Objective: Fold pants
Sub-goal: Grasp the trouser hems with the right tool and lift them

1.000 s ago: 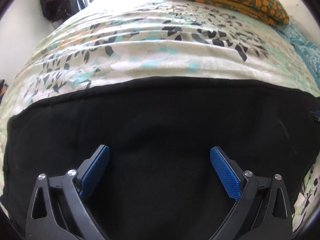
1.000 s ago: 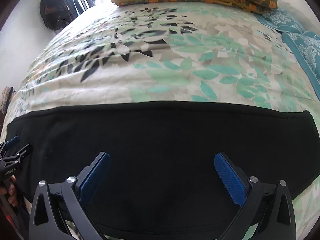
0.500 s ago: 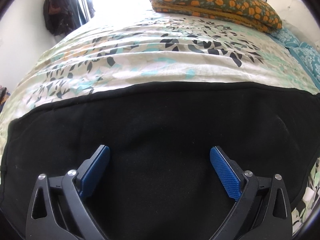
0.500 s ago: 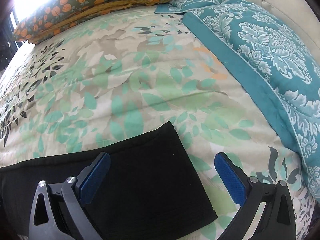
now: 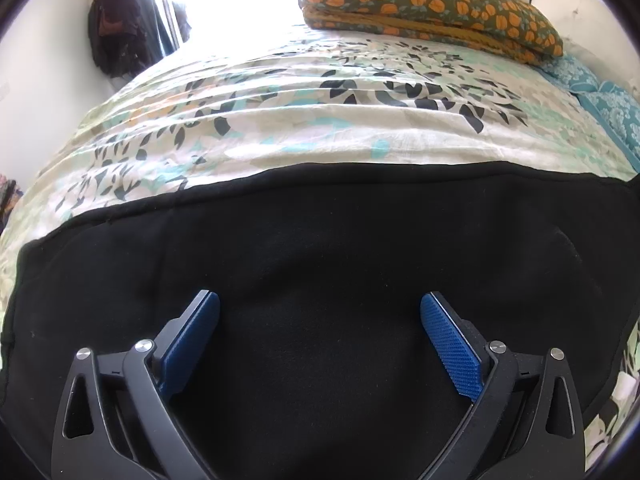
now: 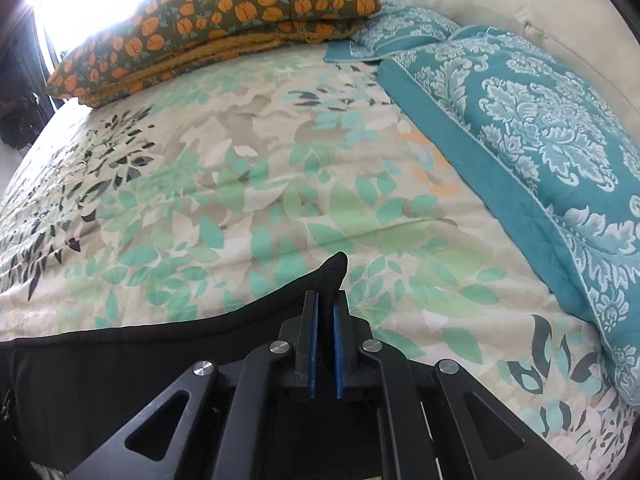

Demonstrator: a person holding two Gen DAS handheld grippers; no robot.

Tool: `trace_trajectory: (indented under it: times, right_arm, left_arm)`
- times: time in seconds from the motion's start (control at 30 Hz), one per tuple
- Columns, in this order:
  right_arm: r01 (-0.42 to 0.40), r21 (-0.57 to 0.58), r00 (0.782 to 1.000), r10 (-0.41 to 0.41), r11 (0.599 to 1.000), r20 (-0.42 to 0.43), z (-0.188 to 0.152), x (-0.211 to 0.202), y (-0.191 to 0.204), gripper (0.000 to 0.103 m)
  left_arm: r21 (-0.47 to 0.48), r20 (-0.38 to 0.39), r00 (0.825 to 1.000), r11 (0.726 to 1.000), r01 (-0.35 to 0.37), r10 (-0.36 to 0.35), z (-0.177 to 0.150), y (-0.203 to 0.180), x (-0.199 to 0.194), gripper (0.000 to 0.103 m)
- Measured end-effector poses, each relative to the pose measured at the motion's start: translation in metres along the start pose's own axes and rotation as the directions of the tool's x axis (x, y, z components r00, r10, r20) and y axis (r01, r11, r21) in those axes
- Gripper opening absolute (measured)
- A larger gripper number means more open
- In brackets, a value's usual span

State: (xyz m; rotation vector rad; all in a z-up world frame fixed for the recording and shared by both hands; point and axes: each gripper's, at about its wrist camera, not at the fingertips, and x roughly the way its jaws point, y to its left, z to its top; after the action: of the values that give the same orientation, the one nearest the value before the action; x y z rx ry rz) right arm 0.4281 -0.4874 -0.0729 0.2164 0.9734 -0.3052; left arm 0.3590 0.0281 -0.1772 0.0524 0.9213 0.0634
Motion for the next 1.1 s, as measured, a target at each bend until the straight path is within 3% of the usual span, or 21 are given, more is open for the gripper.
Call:
trace_trajectory:
  times: [0.27,0.4,0.53,0.77,0.93,1.03,1.1]
  right_arm:
    - [-0.244,0.082,0.966,0.234,0.966,0.111,-0.082,-0.11,0.007,0.005]
    - [-0.328,0.185,0.944,0.316,0.926,0.089,-0.137,-0.137,-0.014,0.005]
    - [-0.356,0.256,0.933,0.357,0.899,0.045,-0.185,-0.159,-0.037,0.005]
    - [-0.351,0.27,0.934,0.357,0.896,0.031,-0.245,-0.215,-0.044,0.005]
    - [-0.133,0.147,0.989,0.141,0.98,-0.044,-0.296,-0.223,-0.023,0.005]
    - [-0.061,0.108,0.996,0.069,0.992,-0.065,-0.304,-0.224,-0.018,0.006]
    - [-0.063,0.178,0.992,0.081,0.982,-0.098,-0.311,-0.217,-0.027,0.012]
  left_arm:
    - [0.016,-0.041,0.999,1.0,-0.024,0.024,0.005,-0.003,0.0,0.101]
    - [-0.015,-0.148,0.989,1.0,-0.003,0.0,0.016,0.002,-0.005,0.1]
    - [-0.09,-0.134,0.989,0.995,0.051,-0.063,0.011,0.014,-0.037,0.1]
    - [-0.118,-0.091,0.986,0.985,0.127,-0.138,-0.025,0.04,-0.106,0.1]
    - [-0.162,-0.11,0.975,0.972,0.172,-0.191,-0.072,0.066,-0.147,0.1]
    - [-0.168,-0.117,0.973,0.969,0.178,-0.199,-0.098,0.076,-0.167,0.1]
    - [-0.183,-0.119,0.972,0.967,0.179,-0.203,-0.113,0.08,-0.176,0.1]
